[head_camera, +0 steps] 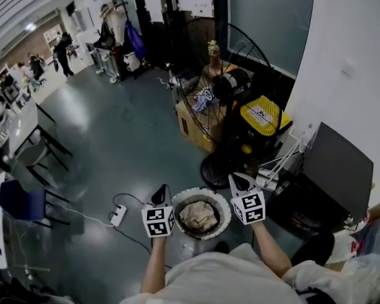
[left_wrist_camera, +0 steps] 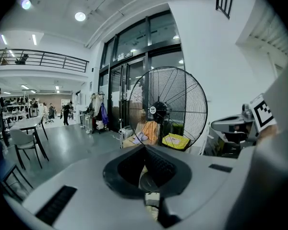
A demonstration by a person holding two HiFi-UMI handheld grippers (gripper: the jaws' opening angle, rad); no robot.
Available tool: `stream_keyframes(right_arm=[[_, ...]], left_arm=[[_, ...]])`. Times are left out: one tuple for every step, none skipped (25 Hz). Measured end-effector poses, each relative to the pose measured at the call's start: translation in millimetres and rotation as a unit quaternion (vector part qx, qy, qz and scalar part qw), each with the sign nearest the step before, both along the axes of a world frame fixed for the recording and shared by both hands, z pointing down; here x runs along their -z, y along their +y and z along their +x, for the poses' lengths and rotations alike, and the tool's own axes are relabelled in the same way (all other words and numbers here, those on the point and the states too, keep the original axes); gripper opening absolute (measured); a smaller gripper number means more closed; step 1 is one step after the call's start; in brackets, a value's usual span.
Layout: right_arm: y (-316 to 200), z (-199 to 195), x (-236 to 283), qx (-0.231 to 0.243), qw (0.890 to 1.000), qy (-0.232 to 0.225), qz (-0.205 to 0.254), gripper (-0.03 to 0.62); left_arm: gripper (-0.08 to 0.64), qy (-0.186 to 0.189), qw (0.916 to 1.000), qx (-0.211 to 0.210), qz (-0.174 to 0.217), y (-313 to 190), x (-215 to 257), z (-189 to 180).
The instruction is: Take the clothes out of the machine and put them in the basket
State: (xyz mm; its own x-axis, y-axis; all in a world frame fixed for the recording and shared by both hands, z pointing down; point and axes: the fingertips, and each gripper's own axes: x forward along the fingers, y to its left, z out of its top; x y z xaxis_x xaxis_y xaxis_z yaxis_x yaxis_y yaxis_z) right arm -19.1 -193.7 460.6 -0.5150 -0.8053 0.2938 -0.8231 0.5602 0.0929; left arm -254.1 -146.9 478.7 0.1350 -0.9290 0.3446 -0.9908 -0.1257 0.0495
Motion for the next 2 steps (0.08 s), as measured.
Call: stream_keyframes(right_arm=[[-0.1,0.0,-0.9,0.000,1.000,0.000,-0.001,0.021],[-0.3,0.0,-1.7,0.000,1.000,0.000,-0.002,0.021]], left_arm=[[0.018,0.000,1.0000,0.000,-0.001,-0.2,-0.9,0.1],[0.018,0.000,1.0000,0.000,-0.001,-0.3,-1.7,0.2]])
